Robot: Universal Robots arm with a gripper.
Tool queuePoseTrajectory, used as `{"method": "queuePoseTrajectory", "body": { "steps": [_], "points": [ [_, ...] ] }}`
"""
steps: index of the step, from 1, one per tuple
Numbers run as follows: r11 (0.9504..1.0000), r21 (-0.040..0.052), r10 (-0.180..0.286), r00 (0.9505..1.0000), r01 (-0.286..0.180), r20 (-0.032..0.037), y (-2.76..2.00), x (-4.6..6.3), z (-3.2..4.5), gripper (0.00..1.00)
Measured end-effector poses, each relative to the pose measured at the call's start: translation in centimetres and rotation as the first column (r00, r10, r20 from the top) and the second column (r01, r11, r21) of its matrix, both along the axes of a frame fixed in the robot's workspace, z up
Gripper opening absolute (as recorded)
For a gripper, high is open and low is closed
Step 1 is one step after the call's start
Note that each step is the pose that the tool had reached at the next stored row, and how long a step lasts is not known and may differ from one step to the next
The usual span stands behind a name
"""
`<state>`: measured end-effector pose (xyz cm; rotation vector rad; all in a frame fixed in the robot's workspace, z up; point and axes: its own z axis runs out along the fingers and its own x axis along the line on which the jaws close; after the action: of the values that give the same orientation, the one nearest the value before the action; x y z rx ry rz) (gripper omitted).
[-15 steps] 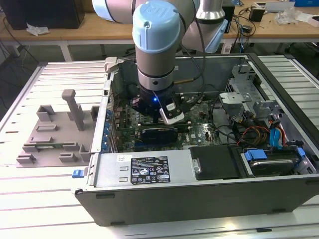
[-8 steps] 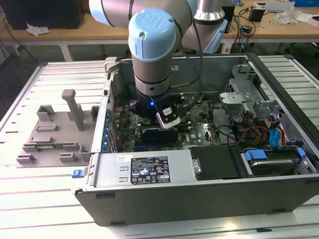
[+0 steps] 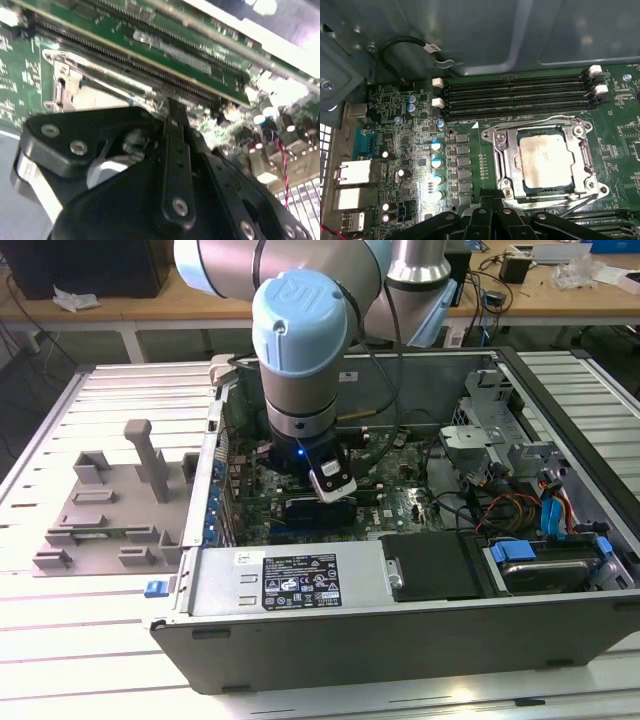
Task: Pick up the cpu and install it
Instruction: 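Install the second cpu locking lever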
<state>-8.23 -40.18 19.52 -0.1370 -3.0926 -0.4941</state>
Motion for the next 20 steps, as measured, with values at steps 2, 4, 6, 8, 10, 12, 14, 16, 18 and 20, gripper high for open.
{"method": "queuePoseTrajectory", "body": {
  "steps": [2,4,6,8,10,12,14,16,18,20],
  "points": [
    [1.0,-0.0002,0.0,1.0,0.0,0.0,-0.01,0.0,0.01,0.11],
    [1.0,-0.0002,0.0,1.0,0.0,-0.0001,-0.01,0.0,0.01,0.11],
    [1.0,-0.0004,0.0,1.0,0.0,-0.0002,-0.01,0.0,0.81,0.11],
    [1.0,-0.0002,0.0,1.0,0.0,0.0,-0.01,0.0,1.5,0.11],
    [1.0,-0.0006,0.0,1.0,0.0,-0.0002,-0.01,0.0,2.3,0.11],
    [1.0,-0.0002,0.0,1.0,0.0,0.0,-0.01,0.0,2.86,0.11],
    [1.0,-0.0002,-0.001,1.0,0.001,-0.0001,-0.01,0.0,3.51,0.11],
    [1.0,-0.0002,-0.001,1.0,0.001,-0.0001,-0.01,0.0,4.16,0.11],
    [1.0,-0.0004,-0.001,1.0,0.001,-0.0001,-0.01,0.0,4.84,0.11],
    [0.9999,-0.0168,-0.003,1.0,0.003,-0.0064,-0.01,0.3,4.95,0.11]
  ]
}}
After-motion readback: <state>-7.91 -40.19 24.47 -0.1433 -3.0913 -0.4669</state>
